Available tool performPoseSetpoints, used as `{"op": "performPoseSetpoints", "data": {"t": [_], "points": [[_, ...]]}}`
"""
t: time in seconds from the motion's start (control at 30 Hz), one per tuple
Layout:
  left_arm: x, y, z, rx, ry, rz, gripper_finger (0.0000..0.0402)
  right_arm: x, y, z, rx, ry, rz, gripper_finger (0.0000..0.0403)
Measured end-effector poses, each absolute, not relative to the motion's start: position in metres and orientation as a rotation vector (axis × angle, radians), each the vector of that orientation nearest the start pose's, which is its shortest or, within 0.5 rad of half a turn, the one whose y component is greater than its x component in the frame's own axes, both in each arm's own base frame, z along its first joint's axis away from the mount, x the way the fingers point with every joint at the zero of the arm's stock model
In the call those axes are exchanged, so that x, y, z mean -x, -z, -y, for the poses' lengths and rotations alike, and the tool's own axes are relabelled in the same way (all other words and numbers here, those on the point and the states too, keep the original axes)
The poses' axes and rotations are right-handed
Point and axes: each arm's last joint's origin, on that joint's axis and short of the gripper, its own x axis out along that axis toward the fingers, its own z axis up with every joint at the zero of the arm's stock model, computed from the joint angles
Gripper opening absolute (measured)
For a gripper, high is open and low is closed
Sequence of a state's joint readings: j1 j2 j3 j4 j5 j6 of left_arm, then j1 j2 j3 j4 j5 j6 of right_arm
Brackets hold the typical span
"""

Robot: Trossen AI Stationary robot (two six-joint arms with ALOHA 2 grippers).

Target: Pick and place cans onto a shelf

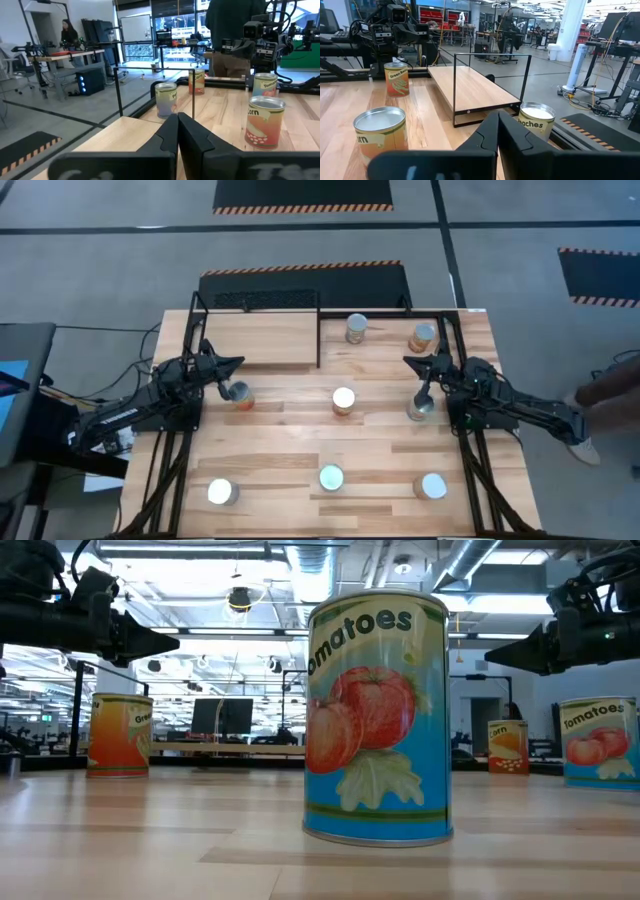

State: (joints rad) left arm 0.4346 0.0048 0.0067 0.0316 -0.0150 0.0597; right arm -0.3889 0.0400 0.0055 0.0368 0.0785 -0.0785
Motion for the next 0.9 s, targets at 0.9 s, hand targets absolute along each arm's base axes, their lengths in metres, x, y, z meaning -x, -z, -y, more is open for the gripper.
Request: {"op": "performPoseSetpoints", "data": {"t": [0.9], "points": [[-0.088, -0.168, -0.041, -0.066, -0.450, 0.020, 0.0000, -0.091, -0.178, 0.040, 0.097, 0.471, 0.108, 0.0027]]}}
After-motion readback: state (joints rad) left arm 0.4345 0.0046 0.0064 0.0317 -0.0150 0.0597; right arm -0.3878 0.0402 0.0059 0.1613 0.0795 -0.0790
